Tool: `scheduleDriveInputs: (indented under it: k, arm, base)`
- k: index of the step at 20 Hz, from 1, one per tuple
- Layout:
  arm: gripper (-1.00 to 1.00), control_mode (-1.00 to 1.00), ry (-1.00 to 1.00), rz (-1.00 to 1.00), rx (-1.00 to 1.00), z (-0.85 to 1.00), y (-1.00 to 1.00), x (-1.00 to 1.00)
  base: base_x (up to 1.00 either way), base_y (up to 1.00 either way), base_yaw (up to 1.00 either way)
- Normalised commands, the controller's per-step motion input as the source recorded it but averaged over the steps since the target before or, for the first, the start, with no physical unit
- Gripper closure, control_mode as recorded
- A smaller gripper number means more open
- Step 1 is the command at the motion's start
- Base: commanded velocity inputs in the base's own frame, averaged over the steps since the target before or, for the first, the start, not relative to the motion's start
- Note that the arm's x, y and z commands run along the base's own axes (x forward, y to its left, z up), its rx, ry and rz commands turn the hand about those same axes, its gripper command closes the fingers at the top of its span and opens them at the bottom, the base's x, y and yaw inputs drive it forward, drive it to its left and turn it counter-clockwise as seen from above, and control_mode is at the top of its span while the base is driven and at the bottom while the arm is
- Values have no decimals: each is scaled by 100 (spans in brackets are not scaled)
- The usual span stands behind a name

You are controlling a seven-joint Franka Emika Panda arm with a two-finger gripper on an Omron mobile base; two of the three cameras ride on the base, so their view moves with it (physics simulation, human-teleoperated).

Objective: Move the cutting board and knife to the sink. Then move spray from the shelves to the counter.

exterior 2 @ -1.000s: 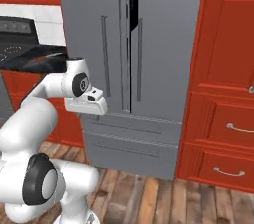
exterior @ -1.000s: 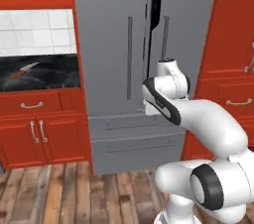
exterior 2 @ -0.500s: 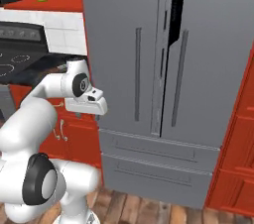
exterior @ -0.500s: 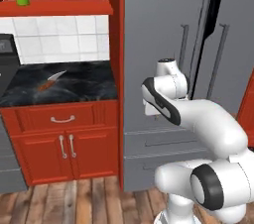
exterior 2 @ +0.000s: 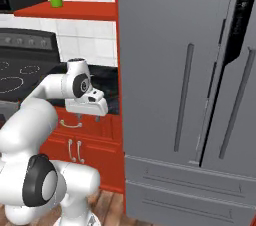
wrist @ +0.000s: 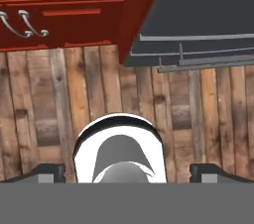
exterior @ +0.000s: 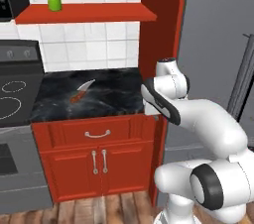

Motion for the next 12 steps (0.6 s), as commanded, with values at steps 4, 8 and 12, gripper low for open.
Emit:
scheduleDriveInputs:
  k: [4, 8, 12]
  arm:
    - [-100, 100, 0, 0, 0, 0, 0, 0]
    - [-100, 100, 0, 0, 0, 0, 0, 0]
    - [-100, 100, 0, 0, 0, 0, 0, 0]
  base:
    - [58, 73, -4]
    - [61, 68, -4]
    - [60, 49, -4]
